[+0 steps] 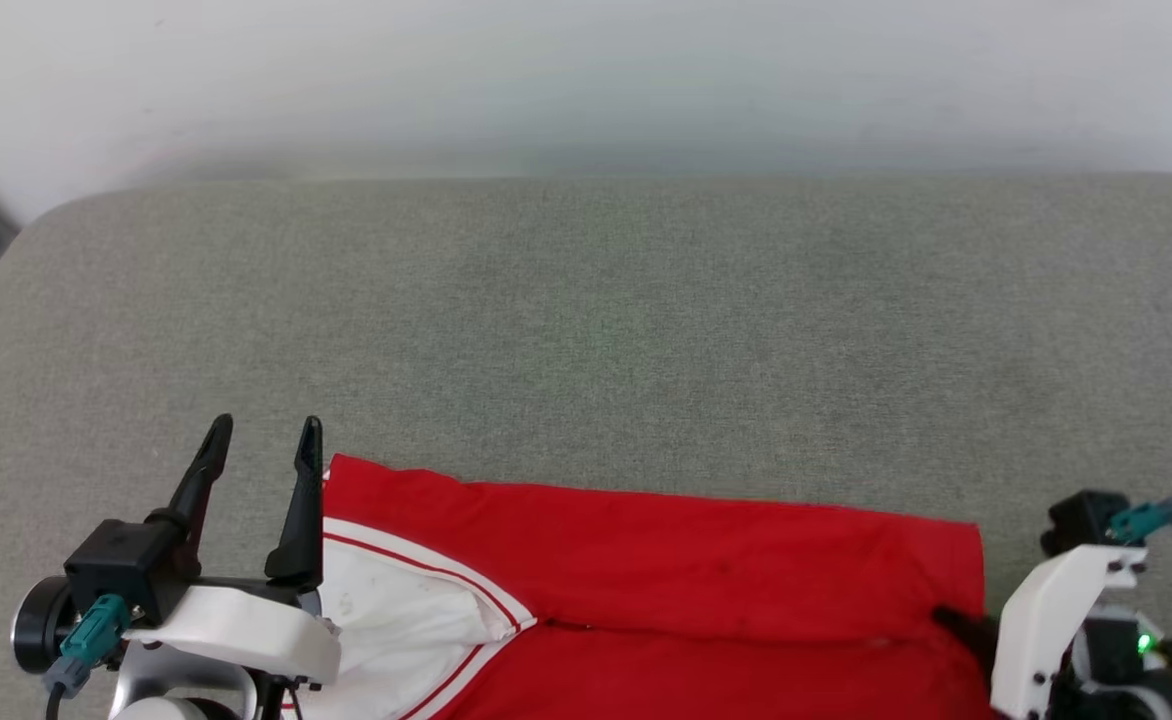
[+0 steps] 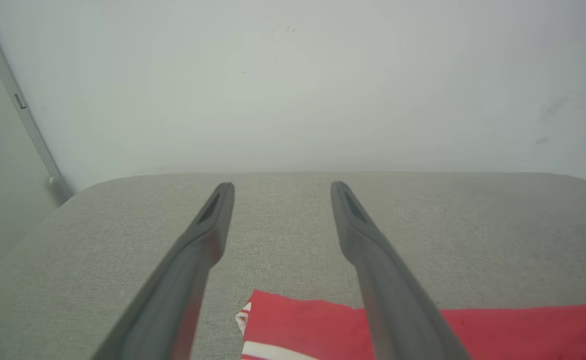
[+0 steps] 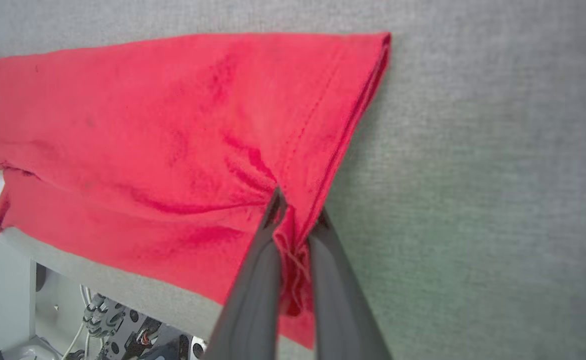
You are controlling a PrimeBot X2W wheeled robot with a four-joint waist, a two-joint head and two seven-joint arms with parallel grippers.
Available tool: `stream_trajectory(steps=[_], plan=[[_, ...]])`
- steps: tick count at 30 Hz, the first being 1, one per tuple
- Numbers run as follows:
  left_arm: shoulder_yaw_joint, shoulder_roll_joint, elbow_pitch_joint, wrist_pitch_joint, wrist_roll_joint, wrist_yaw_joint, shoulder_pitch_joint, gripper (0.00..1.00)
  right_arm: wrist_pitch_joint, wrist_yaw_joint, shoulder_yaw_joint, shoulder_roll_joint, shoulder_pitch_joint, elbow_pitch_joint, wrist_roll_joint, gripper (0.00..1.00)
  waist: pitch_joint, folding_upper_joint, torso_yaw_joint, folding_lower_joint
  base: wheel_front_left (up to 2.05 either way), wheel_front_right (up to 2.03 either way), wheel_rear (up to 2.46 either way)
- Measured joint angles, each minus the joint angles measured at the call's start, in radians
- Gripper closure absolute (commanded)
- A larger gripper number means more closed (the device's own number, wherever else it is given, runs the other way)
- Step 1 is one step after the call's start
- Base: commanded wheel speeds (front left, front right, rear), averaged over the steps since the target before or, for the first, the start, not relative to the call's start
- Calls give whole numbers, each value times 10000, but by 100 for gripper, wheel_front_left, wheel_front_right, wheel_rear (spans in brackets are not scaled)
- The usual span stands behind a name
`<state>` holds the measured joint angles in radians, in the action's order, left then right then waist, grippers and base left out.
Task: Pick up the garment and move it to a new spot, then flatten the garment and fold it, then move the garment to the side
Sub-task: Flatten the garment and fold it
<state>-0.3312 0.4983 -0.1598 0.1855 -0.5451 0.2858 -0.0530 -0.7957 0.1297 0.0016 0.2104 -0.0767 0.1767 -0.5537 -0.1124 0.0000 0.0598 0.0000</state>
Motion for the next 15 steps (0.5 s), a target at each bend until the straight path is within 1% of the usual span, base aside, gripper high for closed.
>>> stream_trajectory(steps=[3, 7, 12, 15], plan=[[13, 81, -42, -115, 84, 153, 100, 0, 128, 13, -130, 244, -330, -13, 10, 100, 99, 0, -106, 0, 0, 0, 0], [31, 107, -113, -127, 148, 357, 189, 0, 148, 13, -805, 573, -665, 209, 96, 100, 165, 0, -331, 0, 0, 0, 0], [-10, 52, -125, -123, 194, 443, 241, 0, -2, 13, -2132, 637, -683, 278, 368, 100, 188, 0, -466, 0, 0, 0, 0], [-4, 35, -127, -107, 199, 489, 241, 0, -311, 12, -2901, 472, -647, 52, 443, 100, 175, 0, -518, 0, 0, 0, 0]])
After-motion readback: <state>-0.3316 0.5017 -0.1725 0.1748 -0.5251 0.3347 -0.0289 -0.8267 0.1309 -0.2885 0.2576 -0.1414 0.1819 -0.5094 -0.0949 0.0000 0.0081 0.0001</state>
